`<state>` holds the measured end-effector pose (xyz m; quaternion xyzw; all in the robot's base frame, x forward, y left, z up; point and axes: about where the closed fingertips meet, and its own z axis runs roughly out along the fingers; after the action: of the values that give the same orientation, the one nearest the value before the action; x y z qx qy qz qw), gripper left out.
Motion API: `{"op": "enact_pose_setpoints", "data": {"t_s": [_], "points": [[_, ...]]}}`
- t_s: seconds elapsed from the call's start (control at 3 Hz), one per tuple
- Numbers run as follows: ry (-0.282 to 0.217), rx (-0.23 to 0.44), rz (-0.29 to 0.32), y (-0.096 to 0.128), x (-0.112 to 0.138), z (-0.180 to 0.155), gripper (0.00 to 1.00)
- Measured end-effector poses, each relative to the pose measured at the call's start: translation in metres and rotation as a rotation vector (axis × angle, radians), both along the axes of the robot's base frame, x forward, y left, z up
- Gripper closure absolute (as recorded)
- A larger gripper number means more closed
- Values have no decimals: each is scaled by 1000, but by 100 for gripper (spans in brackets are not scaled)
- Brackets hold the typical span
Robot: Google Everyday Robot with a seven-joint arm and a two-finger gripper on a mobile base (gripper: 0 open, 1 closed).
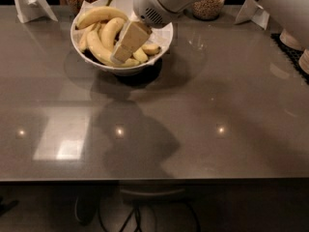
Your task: Pick banana from white bowl
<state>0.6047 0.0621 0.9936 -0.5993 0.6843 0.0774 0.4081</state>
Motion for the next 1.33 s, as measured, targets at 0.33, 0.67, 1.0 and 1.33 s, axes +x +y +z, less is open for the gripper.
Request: {"op": "enact_pose_setpoints", "data": {"t_s": [0.33,0.67,1.0,1.33], "points": [[105,48,-23,23,-7,-24,0],[168,60,-34,41,-6,-44,18],[201,58,-39,53,2,-60,33],[203,44,-41,59,12,-70,30]]}}
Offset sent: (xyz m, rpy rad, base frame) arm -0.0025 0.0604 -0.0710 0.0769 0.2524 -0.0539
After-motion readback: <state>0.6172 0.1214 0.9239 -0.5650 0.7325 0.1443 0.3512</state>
